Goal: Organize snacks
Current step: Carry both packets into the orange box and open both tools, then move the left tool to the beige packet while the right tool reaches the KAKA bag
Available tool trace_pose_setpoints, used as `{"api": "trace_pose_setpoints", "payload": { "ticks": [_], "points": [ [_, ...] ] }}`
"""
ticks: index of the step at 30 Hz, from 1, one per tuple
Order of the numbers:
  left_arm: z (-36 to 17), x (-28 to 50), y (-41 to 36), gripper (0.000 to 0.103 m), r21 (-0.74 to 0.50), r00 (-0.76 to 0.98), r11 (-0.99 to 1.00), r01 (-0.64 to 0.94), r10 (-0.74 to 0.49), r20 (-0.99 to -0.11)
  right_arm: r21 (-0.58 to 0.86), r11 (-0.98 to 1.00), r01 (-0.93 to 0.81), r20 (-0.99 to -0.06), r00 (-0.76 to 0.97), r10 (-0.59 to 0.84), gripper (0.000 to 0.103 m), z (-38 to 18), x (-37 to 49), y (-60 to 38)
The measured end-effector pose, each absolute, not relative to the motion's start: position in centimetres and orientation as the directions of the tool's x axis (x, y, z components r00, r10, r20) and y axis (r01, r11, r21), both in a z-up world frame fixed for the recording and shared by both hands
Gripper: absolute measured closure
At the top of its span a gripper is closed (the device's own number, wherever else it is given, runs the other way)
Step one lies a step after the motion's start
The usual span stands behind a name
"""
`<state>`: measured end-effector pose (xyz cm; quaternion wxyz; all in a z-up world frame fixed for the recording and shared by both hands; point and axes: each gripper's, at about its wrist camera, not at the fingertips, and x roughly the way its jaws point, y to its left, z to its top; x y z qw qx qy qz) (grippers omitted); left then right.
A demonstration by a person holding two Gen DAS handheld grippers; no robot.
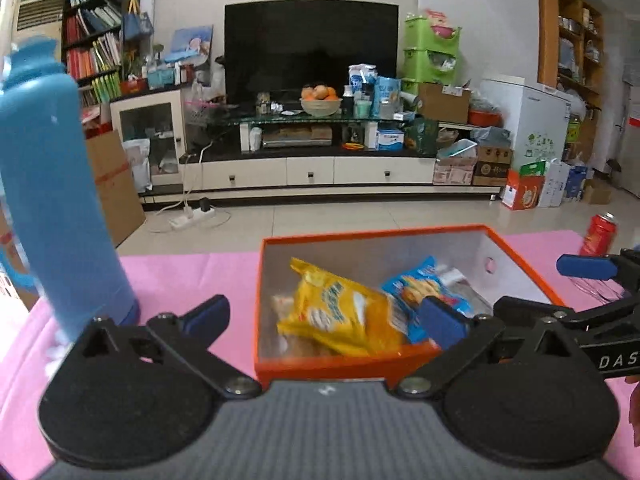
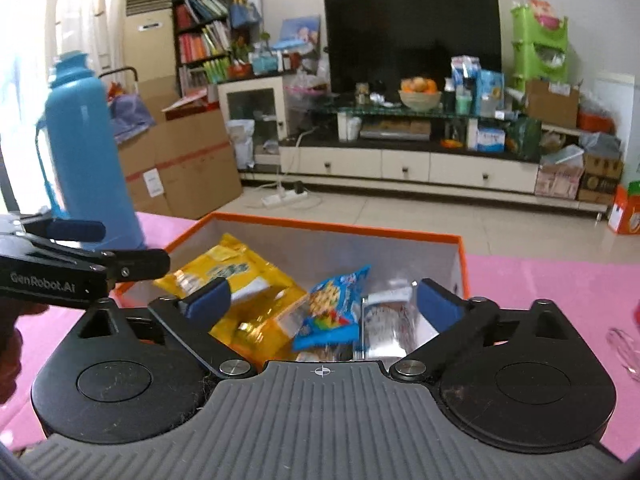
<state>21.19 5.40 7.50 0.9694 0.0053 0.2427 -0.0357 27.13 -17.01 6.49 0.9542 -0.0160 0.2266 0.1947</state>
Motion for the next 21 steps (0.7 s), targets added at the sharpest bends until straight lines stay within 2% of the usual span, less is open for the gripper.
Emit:
{"api": "trace_pose_setpoints", "payload": {
  "ticks": [3,7,10,16,21],
  "points": [
    [6.9,16.9,4.6,0.003,-0.002,0.867,0.997,0.082,-0.073,-0.493,0.017,0.93,-0.367,-0.441,0.832,0.337,0.011,6.5,22.9,-17.9],
    [4.7,11.8,3.4,0.003,0.002,0.829,0.996,0.085,-0.069,-0.555,0.027,0.943,-0.333,-0.497,0.814,0.302,0.011,4.1,17.0,-20.0],
    [2.7,7.8,2.6,0.003,0.023,0.796,0.997,0.071,-0.043,-0.603,0.109,0.954,-0.279,-0.538,0.791,0.292,0.011,1.4,13.0,-22.1],
    [0.9,1.5,3.1,0.003,0.107,0.782,0.994,0.013,0.057,-0.621,0.327,0.932,-0.155,-0.578,0.748,0.327,0.011,-3.4,9.8,-26.1],
    [-0.6,0.7,4.4,0.003,0.188,0.76,0.981,-0.045,0.155,-0.631,0.343,0.928,-0.144,-0.545,0.774,0.322,0.011,-3.4,9.7,-26.8]
  ]
}}
